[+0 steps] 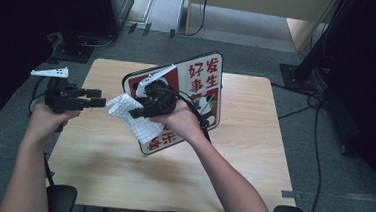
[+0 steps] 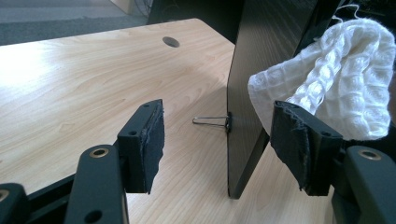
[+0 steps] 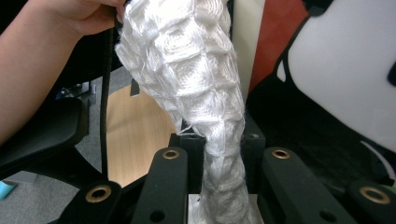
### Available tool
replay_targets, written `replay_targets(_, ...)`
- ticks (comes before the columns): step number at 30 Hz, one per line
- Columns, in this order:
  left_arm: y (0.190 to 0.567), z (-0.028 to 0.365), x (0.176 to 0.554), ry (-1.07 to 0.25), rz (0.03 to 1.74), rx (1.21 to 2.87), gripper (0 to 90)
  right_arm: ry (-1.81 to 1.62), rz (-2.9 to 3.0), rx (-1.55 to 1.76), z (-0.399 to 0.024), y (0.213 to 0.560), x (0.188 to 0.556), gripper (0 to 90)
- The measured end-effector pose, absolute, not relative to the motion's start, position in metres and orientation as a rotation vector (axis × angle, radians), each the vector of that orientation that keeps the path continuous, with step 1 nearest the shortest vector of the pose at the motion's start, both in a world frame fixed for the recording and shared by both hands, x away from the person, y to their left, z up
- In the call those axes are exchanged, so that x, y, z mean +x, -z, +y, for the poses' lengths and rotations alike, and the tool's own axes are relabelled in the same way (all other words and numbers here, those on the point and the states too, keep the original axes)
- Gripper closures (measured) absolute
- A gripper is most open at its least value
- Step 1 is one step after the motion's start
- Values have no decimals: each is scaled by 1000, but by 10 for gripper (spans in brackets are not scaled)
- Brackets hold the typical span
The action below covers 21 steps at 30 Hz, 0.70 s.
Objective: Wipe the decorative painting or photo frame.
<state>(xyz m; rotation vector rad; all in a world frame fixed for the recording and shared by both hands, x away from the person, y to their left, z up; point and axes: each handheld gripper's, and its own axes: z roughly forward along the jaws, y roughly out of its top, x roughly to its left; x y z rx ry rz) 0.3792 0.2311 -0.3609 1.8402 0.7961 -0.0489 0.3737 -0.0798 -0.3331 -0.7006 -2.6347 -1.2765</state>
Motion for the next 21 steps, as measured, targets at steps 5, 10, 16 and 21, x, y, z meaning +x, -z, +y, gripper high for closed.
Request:
replay_targets(5, 361, 231, 379, 49, 797, 1842, 355, 1275, -2634, -711, -80, 337, 371, 782)
replay_targets(10, 361, 230, 379, 47, 796, 1845, 355, 1261, -2644, -714, -80, 343, 369, 781)
replay_targets(16, 360, 229, 379, 54, 798, 1834, 376, 1252, -2642, -720, -80, 350, 366, 781)
replay_targets(21, 359, 229, 379, 69, 800, 1821, 443, 1250, -2629, -723, -81, 357, 366, 781)
